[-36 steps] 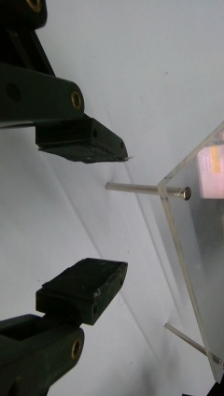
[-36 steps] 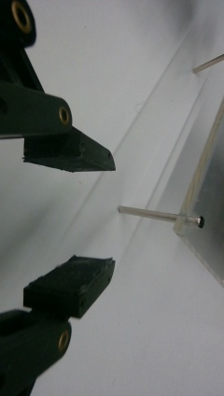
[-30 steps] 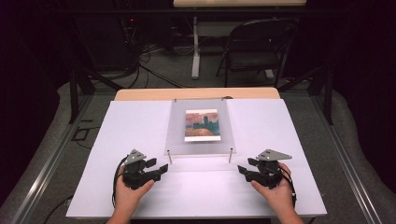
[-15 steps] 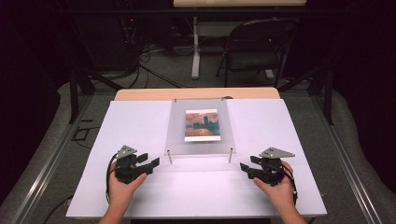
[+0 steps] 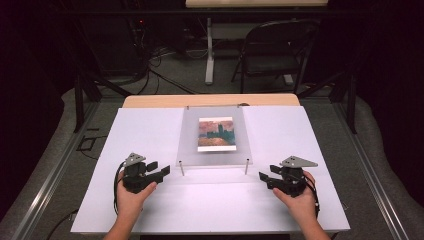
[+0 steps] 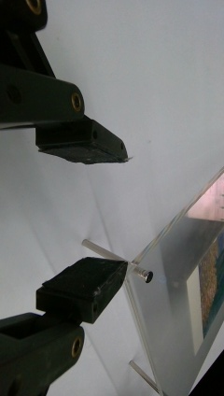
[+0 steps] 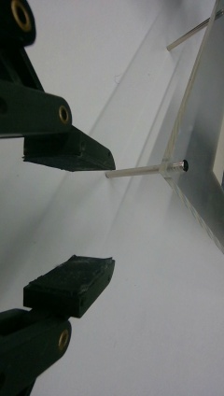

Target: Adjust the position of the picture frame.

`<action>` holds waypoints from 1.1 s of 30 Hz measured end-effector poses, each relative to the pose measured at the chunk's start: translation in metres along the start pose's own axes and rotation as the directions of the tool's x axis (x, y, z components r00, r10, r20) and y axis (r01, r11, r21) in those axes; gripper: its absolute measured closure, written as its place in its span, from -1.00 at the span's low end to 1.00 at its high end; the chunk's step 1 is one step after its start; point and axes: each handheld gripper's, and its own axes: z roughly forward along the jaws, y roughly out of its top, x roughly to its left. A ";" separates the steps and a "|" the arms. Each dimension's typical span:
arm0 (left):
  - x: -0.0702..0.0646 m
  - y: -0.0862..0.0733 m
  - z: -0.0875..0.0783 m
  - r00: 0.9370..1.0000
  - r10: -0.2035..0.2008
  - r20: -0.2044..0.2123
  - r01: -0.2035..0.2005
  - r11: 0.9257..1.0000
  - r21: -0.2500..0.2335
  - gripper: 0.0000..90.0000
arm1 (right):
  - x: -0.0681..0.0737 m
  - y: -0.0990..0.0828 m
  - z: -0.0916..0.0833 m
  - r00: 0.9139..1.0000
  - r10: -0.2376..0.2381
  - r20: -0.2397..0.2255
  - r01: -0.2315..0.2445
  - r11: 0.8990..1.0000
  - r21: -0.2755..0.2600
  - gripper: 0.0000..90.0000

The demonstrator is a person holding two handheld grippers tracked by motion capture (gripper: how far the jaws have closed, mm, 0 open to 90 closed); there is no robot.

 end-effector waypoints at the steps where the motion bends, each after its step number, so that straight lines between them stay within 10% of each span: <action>1: 0.000 0.001 0.000 1.000 0.001 -0.001 -0.001 1.000 0.001 -0.08 | -0.001 0.000 0.000 1.000 0.001 0.002 -0.001 1.000 -0.006 0.01; 33: 0.014 0.063 0.037 1.000 0.018 0.002 -0.018 0.998 0.063 -0.05 | -0.025 0.066 0.036 0.999 0.045 -0.019 -0.045 0.999 0.011 0.00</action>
